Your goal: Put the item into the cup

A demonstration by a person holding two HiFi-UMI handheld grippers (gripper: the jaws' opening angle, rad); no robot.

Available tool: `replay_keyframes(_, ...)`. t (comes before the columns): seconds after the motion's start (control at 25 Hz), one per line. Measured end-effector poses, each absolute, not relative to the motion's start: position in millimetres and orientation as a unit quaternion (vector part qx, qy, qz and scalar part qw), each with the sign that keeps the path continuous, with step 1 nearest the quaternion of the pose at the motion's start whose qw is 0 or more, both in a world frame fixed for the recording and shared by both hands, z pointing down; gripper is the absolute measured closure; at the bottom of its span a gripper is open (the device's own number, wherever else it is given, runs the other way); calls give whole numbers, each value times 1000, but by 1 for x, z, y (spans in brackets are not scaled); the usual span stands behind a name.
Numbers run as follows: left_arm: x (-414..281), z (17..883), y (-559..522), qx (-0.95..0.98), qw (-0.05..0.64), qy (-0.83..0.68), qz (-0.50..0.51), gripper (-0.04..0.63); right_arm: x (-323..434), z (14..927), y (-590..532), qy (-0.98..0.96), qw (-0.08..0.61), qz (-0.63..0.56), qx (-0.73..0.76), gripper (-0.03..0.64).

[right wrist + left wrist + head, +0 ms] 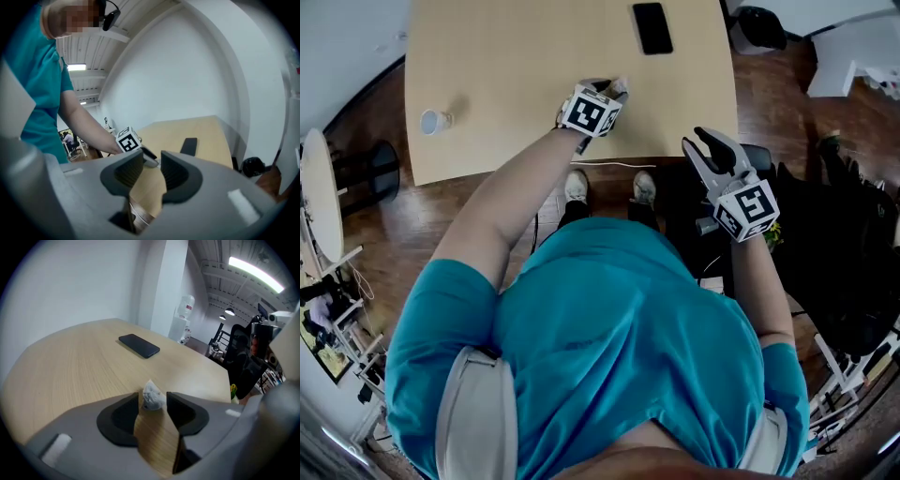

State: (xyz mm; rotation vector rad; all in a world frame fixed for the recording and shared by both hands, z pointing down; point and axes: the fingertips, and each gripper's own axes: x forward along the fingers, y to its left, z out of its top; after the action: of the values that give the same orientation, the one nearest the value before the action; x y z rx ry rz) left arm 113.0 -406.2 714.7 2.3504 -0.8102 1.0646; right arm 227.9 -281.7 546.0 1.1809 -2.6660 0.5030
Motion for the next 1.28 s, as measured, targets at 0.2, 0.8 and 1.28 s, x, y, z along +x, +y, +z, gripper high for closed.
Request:
replay_keyframes(0.2, 106, 716, -415, 834, 206, -321, 399, 470, 226, 550, -283, -902, 101, 167, 385, 508)
replay_keyframes(0.8, 97, 688, -393, 856, 204, -304, 365, 518, 213, 540, -301, -910, 108, 155, 369, 506)
replay_keyframes(1.28, -18, 643, -377, 840, 212, -380, 325, 518, 127, 534, -329, -932, 123, 132, 314, 506)
